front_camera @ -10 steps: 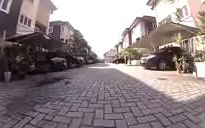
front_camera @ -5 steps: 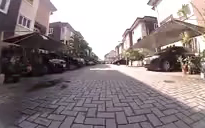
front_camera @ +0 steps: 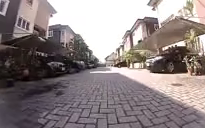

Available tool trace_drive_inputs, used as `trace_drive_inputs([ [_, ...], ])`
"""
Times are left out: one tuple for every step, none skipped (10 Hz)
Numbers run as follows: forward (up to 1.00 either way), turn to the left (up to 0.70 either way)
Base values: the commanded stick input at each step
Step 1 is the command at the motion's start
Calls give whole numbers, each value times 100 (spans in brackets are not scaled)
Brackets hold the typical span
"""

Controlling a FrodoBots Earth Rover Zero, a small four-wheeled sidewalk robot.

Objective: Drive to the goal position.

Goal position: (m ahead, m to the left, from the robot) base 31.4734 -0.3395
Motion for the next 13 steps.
trace_drive_inputs([
  [69,3],
  [69,3],
  [69,3],
  [69,3],
  [69,3],
  [69,3],
  [69,3],
  [69,3],
  [69,3],
  [69,3],
  [69,3],
  [69,3],
  [69,3],
])
